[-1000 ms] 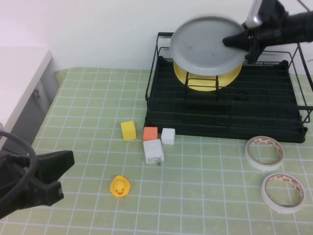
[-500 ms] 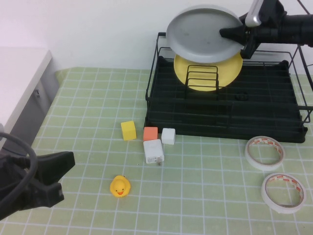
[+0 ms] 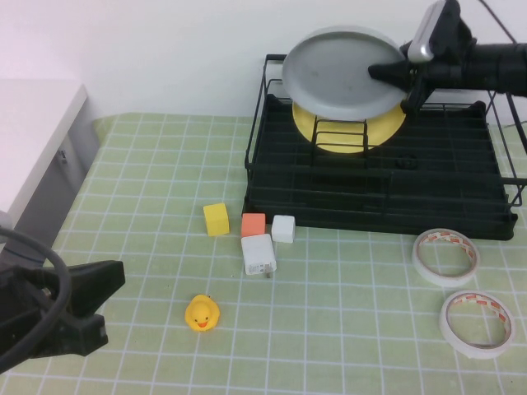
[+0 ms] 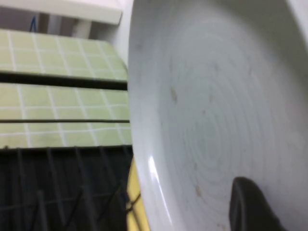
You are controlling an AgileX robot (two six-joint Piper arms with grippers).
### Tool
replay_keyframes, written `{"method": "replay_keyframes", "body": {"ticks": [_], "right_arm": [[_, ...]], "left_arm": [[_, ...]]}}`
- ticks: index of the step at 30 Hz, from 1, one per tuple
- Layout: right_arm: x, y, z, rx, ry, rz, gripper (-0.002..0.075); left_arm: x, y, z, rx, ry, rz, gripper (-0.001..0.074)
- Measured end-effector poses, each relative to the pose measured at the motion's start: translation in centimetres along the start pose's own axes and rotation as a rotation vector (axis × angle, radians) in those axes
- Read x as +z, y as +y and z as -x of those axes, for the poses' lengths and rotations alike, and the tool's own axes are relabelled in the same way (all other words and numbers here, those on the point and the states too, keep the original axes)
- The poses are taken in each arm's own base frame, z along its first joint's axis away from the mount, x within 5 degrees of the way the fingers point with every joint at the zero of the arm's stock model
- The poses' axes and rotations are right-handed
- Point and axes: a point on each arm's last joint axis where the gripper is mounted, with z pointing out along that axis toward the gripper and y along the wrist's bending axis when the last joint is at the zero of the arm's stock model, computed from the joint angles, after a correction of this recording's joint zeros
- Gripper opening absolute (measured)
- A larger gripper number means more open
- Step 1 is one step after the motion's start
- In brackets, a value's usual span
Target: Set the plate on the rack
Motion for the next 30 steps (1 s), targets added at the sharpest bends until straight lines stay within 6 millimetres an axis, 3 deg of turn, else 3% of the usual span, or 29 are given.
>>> {"method": "replay_keyframes", "body": {"ticks": [13, 15, 19, 21, 26, 30], "right_arm": [[0.7, 0.7, -1.8, 0.013, 0.024, 0.034, 0.0145], [0.7, 0.6, -1.8, 0.032, 0.027, 0.026, 0.0197], [0.7, 0.3, -1.9, 0.094, 0.036, -0.011, 0.0407], [0.7, 0.2, -1.9, 0.124, 0.038, -0.026, 0.0475], [0.6, 0.1, -1.7, 0.196, 0.020, -0.032, 0.0519], [0.0, -0.5, 0.0, 0.237, -0.002, -0.048, 0.0524]], "left_arm": [[0.0, 0.0, 0.0, -0.015, 0.000, 0.000, 0.0000], [0.0, 0.0, 0.0, -0.015, 0.000, 0.000, 0.0000], [0.0, 0.0, 0.0, -0.014, 0.001, -0.001, 0.0000], [0.0, 0.0, 0.0, -0.014, 0.002, -0.003, 0.0000], [0.0, -0.1, 0.0, -0.014, 0.005, -0.006, 0.0000], [0.0, -0.1, -0.1, -0.014, 0.006, -0.009, 0.0000]]}}
